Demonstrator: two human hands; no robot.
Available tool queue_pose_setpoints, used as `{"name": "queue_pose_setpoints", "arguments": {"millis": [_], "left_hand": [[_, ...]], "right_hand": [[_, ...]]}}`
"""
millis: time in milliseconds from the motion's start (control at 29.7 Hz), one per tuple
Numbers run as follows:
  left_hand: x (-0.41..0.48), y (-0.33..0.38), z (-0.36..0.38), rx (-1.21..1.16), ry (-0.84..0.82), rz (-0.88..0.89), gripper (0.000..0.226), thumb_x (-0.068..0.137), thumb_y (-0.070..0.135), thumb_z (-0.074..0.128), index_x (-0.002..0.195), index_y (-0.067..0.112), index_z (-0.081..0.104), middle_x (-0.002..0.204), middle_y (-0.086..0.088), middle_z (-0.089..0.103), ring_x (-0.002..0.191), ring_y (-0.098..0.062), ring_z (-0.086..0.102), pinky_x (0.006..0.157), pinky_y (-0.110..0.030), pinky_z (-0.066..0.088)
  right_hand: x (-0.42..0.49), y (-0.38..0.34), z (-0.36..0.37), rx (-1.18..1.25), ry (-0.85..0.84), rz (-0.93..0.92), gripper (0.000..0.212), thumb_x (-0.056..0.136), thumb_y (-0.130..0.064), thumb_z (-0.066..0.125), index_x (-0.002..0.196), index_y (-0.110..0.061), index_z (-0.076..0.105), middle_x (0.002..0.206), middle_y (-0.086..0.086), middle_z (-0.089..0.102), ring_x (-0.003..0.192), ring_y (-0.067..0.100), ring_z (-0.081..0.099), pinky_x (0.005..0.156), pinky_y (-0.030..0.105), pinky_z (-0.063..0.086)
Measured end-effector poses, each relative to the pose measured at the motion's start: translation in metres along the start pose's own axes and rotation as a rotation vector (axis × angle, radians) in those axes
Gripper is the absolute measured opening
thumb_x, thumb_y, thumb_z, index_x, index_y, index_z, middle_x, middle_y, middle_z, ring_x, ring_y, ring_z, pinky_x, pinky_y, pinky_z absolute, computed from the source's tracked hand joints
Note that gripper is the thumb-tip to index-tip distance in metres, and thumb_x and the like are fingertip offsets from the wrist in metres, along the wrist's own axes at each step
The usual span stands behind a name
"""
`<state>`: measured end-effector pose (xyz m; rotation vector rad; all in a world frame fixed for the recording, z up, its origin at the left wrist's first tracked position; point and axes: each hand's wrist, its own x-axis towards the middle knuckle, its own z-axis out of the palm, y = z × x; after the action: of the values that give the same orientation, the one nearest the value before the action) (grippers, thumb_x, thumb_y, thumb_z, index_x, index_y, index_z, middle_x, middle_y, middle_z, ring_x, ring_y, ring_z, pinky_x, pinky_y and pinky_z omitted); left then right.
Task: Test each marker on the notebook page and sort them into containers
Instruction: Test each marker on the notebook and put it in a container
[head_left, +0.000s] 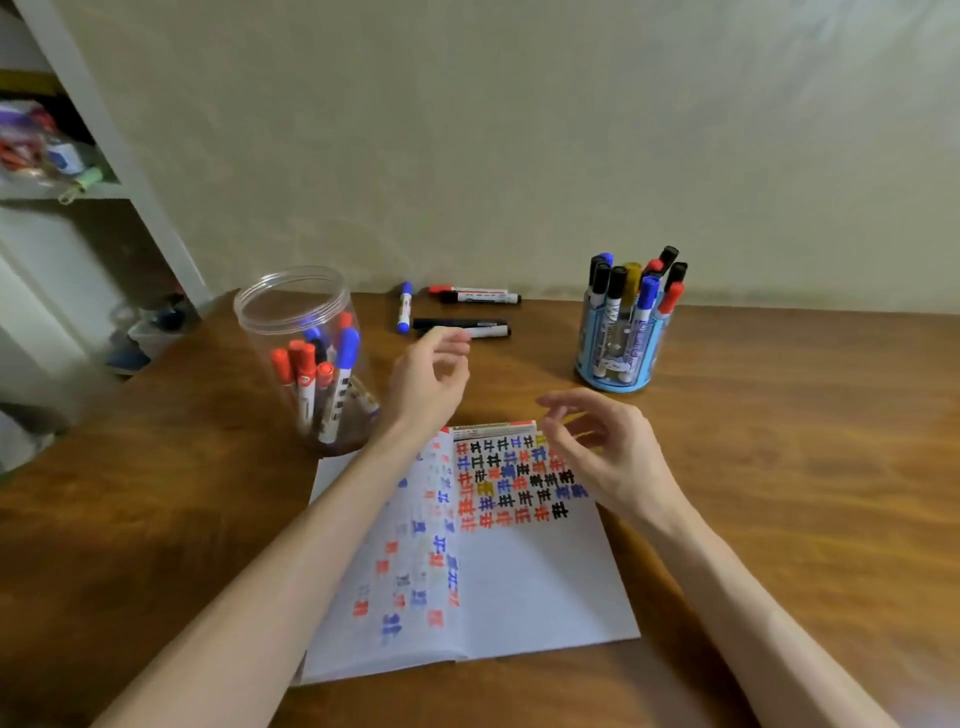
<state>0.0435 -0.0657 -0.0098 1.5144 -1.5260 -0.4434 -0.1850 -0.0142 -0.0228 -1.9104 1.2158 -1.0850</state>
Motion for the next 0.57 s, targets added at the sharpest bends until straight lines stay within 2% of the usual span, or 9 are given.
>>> {"name": "queue_pose_setpoints", "arguments": {"millis": [67, 134, 202, 269, 303, 370, 437, 572], "left_hand": [[0.031, -0.013, 0.013, 0.079, 0.005, -0.023, 0.033, 0.098, 0.022, 0.067, 0.131, 0.025, 0.061, 0.126, 0.006, 0.066, 0.119, -0.009, 0.061, 0.100, -0.031, 0.053], [0.056, -0.027, 0.025, 0.196, 0.030, -0.046, 0.046, 0.095, 0.044, 0.068, 0.138, 0.029, 0.058, 0.139, 0.003, 0.060, 0.133, -0.017, 0.051, 0.108, -0.037, 0.045], [0.074, -0.038, 0.034, 0.355, 0.044, -0.105, 0.066, 0.088, 0.069, 0.062, 0.145, 0.036, 0.051, 0.153, 0.002, 0.048, 0.148, -0.022, 0.033, 0.119, -0.052, 0.026], [0.089, -0.044, 0.040, 0.434, 0.000, -0.202, 0.086, 0.080, 0.086, 0.053, 0.153, 0.043, 0.038, 0.166, 0.004, 0.027, 0.157, -0.030, 0.009, 0.120, -0.066, 0.001], [0.096, -0.047, 0.043, 0.458, -0.037, -0.237, 0.096, 0.076, 0.092, 0.049, 0.157, 0.044, 0.031, 0.170, 0.004, 0.018, 0.157, -0.033, 0.001, 0.118, -0.068, -0.006], [0.108, -0.053, 0.046, 0.520, -0.104, -0.239, 0.110, 0.069, 0.099, 0.043, 0.161, 0.043, 0.020, 0.172, 0.002, 0.008, 0.157, -0.036, -0.006, 0.117, -0.072, -0.009], [0.119, -0.060, 0.050, 0.576, -0.149, -0.192, 0.117, 0.064, 0.104, 0.038, 0.162, 0.043, 0.015, 0.172, 0.002, 0.005, 0.157, -0.038, -0.007, 0.117, -0.074, -0.006], [0.135, -0.068, 0.056, 0.638, -0.210, -0.102, 0.119, 0.063, 0.104, 0.038, 0.161, 0.046, 0.005, 0.173, 0.001, 0.001, 0.157, -0.039, -0.004, 0.121, -0.070, 0.001]], "right_hand": [[0.000, 0.002, -0.001, 0.011, 0.018, 0.014, 0.021, 0.099, -0.025, 0.068, 0.119, -0.020, 0.073, 0.099, -0.012, 0.073, 0.089, 0.006, 0.072, 0.072, 0.024, 0.063], [0.000, 0.004, -0.001, 0.017, 0.029, 0.031, 0.022, 0.099, -0.027, 0.068, 0.120, -0.022, 0.073, 0.099, -0.012, 0.073, 0.089, 0.005, 0.072, 0.071, 0.021, 0.061], [-0.001, 0.006, -0.001, 0.011, 0.031, 0.050, 0.023, 0.099, -0.030, 0.068, 0.122, -0.024, 0.072, 0.100, -0.013, 0.072, 0.090, 0.003, 0.072, 0.071, 0.019, 0.061], [0.000, 0.009, -0.002, 0.007, 0.032, 0.069, 0.025, 0.099, -0.030, 0.068, 0.123, -0.025, 0.071, 0.101, -0.014, 0.071, 0.090, 0.002, 0.071, 0.071, 0.018, 0.060], [0.000, 0.010, -0.003, 0.006, 0.037, 0.074, 0.026, 0.099, -0.030, 0.068, 0.124, -0.025, 0.071, 0.101, -0.015, 0.071, 0.090, 0.002, 0.071, 0.070, 0.017, 0.059], [0.001, 0.012, -0.004, 0.006, 0.062, 0.086, 0.025, 0.099, -0.028, 0.068, 0.124, -0.025, 0.071, 0.101, -0.015, 0.071, 0.090, 0.001, 0.071, 0.070, 0.016, 0.058], [0.001, 0.015, -0.005, 0.015, 0.094, 0.095, 0.024, 0.099, -0.027, 0.069, 0.123, -0.025, 0.072, 0.100, -0.015, 0.071, 0.090, 0.001, 0.070, 0.070, 0.015, 0.057], [0.003, 0.018, -0.004, 0.024, 0.117, 0.101, 0.024, 0.098, -0.025, 0.070, 0.122, -0.026, 0.072, 0.099, -0.016, 0.071, 0.089, 0.002, 0.070, 0.070, 0.014, 0.056]]}}
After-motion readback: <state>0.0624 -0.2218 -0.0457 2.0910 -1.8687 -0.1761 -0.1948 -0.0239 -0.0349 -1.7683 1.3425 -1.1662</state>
